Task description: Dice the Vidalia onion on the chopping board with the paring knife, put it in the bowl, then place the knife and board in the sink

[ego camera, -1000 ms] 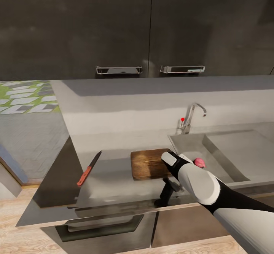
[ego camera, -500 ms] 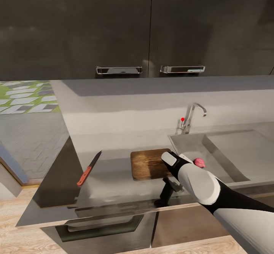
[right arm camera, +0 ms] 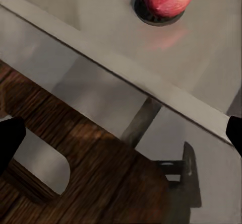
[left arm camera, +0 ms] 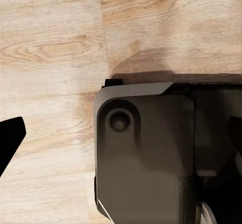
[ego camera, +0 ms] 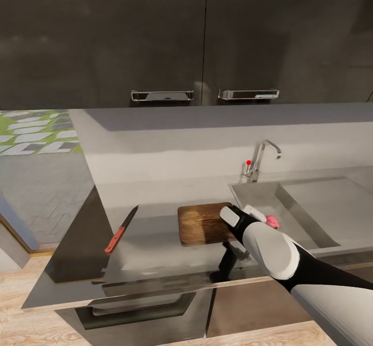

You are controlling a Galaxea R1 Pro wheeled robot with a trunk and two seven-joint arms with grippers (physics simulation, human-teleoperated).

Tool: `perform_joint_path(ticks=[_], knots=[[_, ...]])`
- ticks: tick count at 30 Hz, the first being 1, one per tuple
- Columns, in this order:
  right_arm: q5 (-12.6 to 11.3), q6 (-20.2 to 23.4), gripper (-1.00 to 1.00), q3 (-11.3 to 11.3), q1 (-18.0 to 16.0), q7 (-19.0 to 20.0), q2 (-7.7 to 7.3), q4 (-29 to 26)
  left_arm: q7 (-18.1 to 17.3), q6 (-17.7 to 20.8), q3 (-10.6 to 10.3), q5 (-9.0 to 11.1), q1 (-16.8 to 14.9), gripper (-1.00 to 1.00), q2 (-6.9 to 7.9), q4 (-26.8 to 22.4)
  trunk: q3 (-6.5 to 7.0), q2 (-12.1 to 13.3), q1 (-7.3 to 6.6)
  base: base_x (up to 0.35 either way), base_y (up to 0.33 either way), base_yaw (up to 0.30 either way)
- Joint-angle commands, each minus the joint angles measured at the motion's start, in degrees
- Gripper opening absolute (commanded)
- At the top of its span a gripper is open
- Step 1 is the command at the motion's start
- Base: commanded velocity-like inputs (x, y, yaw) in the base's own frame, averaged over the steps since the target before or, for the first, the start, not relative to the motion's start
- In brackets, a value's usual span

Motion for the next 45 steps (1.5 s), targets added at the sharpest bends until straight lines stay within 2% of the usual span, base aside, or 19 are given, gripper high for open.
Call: perform_joint_path(ticks=[1, 4, 17, 23, 25, 26, 32, 35, 38, 41, 45], knots=[[1.2, -0.3, 1.0, -0.3, 0.0, -0.1, 0.03, 0.0, 0.0, 0.0, 0.0, 0.0, 0.0, 1.0, 0.01, -0.1, -0.11, -0.1, 0.03, 0.0, 0.0, 0.0], [2.6, -0.3, 1.0, -0.3, 0.0, 0.0, 0.03, -0.1, 0.0, 0.0, 0.0, 0.0, 0.0, 1.0, 0.01, -0.1, -0.11, -0.1, 0.03, 0.0, 0.0, 0.0], [5.3, 0.2, 1.0, -0.2, 0.0, 2.7, 0.03, -0.1, 0.0, 0.0, 0.0, 0.0, 0.0, 1.0, 0.01, 0.0, -0.11, -0.1, 0.03, 0.0, 0.0, 0.0], [8.5, 0.5, 1.0, -0.3, 0.0, 4.8, 0.03, -0.1, 0.0, 0.0, 0.0, 0.0, 0.0, 1.0, 0.01, 0.0, -0.11, -0.1, 0.03, 0.0, 0.0, 0.0], [9.6, 0.6, 1.0, -0.3, 0.0, 6.3, 0.03, 0.0, 0.0, 0.0, 0.0, 0.0, 0.0, 1.0, 0.01, 0.0, -0.11, -0.1, 0.03, 0.0, 0.0, 0.0], [11.5, 1.6, 1.0, -0.3, 0.0, 9.7, 0.03, -0.1, 0.0, 0.0, 0.0, 0.0, 0.0, 1.0, 0.01, 0.0, -0.11, -0.1, 0.03, 0.0, 0.0, 0.0], [13.6, 4.1, 1.0, -0.2, 0.0, 15.1, 0.03, -0.1, 0.0, 0.0, 0.0, 0.0, 0.0, 1.0, 0.01, 0.0, -0.11, -0.1, 0.03, 0.0, 0.0, 0.0], [15.6, 4.4, 1.0, 0.3, 0.0, 18.2, 0.03, 0.0, 0.0, -0.1, 0.0, -0.1, 0.0, 1.0, 0.01, 0.0, -0.11, -0.1, 0.03, 0.0, 0.0, 0.0], [19.1, 4.6, 1.0, 0.7, 0.0, 21.5, 0.03, 0.0, 0.0, -0.1, -0.1, -0.1, 0.0, 1.0, 0.01, 0.0, -0.11, -0.1, 0.03, 0.0, 0.0, 0.0], [20.8, 4.7, 1.0, 0.9, 0.0, 23.7, 0.03, -0.1, 0.0, 0.0, -0.1, -0.1, 0.0, 1.0, 0.01, 0.0, -0.11, -0.1, 0.03, 0.0, 0.0, 0.0], [21.6, 4.6, 1.0, 1.0, 0.0, 26.4, 0.03, -0.1, 0.0, 0.0, -0.1, -0.1, 0.0, 1.0, 0.01, 0.0, -0.11, -0.1, 0.03, 0.0, 0.0, 0.0]])
